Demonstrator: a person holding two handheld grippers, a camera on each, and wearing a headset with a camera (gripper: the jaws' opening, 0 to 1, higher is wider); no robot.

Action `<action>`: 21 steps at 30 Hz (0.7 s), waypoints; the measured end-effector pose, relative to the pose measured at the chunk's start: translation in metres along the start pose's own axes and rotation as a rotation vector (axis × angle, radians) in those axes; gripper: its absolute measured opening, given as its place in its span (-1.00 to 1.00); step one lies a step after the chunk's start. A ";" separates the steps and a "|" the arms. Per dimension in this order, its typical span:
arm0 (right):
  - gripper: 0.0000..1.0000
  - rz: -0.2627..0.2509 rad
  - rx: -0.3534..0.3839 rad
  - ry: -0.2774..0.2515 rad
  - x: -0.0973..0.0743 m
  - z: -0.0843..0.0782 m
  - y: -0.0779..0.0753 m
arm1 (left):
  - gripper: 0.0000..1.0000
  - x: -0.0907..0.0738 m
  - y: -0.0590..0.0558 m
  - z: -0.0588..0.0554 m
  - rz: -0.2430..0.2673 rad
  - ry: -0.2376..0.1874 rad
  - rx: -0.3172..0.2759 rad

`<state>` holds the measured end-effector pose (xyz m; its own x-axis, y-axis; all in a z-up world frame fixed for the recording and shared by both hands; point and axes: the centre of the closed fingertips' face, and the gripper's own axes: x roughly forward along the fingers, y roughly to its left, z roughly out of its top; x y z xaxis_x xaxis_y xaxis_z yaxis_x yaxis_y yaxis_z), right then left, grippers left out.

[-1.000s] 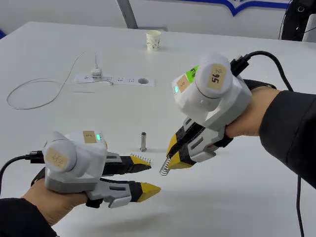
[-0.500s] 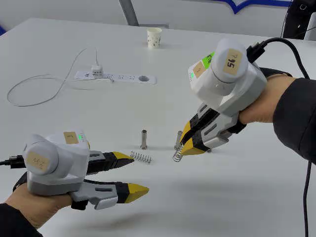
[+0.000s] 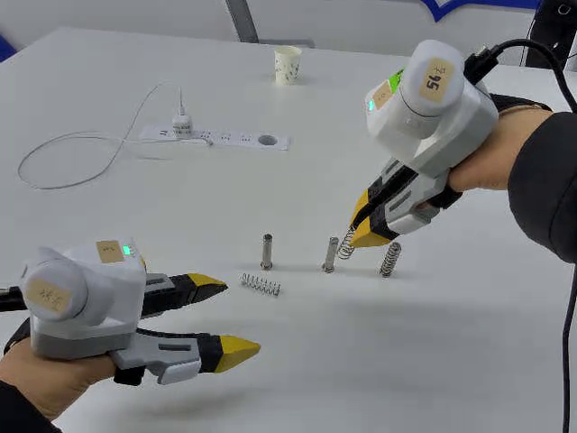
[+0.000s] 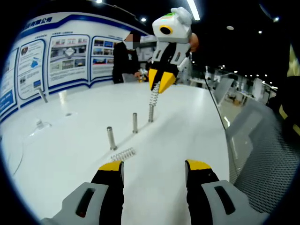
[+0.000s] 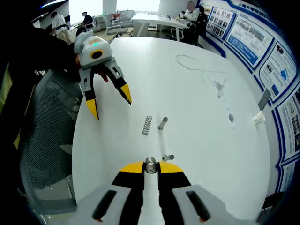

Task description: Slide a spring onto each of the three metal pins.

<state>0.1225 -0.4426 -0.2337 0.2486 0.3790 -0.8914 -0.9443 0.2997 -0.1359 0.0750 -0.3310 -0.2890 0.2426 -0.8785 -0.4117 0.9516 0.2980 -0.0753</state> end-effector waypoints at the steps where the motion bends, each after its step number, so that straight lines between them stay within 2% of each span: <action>1: -0.77 -0.006 0.003 0.006 0.001 -0.001 -0.003 | 0.07 0.000 0.000 0.000 0.001 -0.001 -0.001; 5: -0.77 -0.041 0.016 0.016 0.004 -0.002 -0.017 | 0.09 0.000 0.001 -0.002 0.004 0.004 -0.008; 9: -0.77 -0.056 0.020 0.028 0.008 -0.002 -0.025 | 0.11 0.000 0.000 -0.003 0.004 0.007 -0.013; 21: -0.77 -0.038 0.036 0.051 0.028 -0.004 -0.035 | 0.16 -0.005 0.006 -0.007 0.013 0.016 -0.025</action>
<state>0.1613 -0.4459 -0.2552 0.2720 0.3218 -0.9069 -0.9257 0.3451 -0.1552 0.0779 -0.3224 -0.2933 0.2520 -0.8683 -0.4272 0.9432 0.3192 -0.0925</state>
